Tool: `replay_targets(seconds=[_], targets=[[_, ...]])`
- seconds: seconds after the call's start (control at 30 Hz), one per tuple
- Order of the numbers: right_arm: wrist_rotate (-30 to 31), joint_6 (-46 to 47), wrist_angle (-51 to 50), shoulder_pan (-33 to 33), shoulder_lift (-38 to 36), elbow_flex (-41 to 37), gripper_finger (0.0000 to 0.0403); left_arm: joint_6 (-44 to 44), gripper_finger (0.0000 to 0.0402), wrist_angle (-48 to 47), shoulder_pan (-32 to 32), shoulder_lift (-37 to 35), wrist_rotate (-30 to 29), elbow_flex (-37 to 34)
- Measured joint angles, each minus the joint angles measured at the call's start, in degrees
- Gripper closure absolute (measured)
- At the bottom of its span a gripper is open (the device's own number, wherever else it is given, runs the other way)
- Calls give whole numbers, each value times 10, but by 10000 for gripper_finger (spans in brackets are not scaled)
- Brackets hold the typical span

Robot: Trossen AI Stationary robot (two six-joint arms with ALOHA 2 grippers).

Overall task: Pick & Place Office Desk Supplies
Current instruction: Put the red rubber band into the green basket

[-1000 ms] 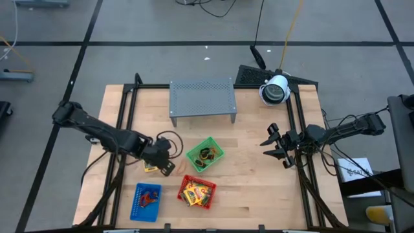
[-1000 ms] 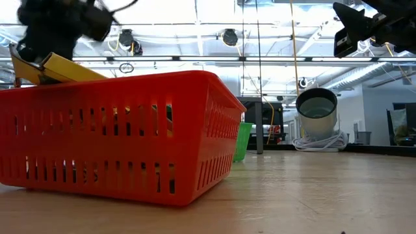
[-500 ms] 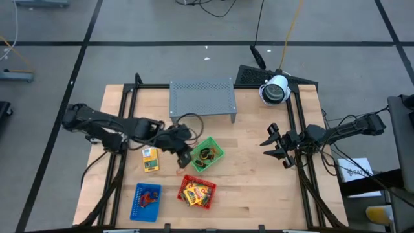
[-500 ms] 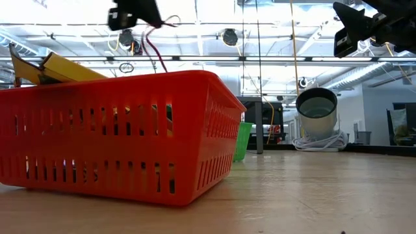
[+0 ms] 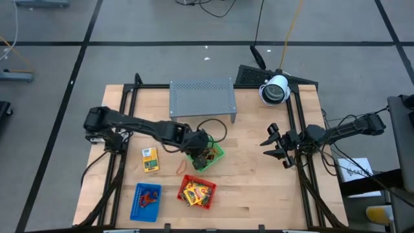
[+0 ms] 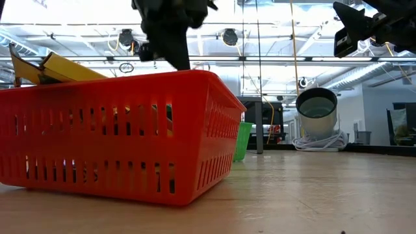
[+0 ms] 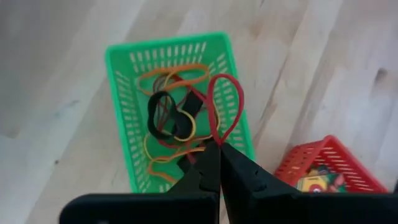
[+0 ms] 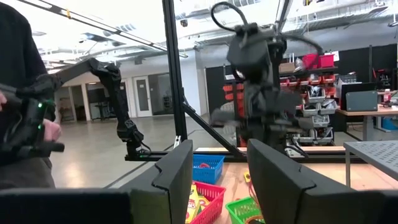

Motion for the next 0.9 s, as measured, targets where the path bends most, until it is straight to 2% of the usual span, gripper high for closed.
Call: replay_targets(seconds=[0.27, 0.63, 0.73, 0.9], targets=[[0, 0, 0, 0, 0, 0, 261, 7, 399, 10, 13, 56, 44, 0], [0, 0, 0, 0, 0, 0, 261, 8, 396, 4, 30, 91, 44, 0], [0, 0, 0, 0, 0, 0, 261, 18, 375, 1, 31, 93, 44, -1], [0, 0, 0, 0, 0, 0, 261, 19, 311, 5, 33, 92, 45, -1]])
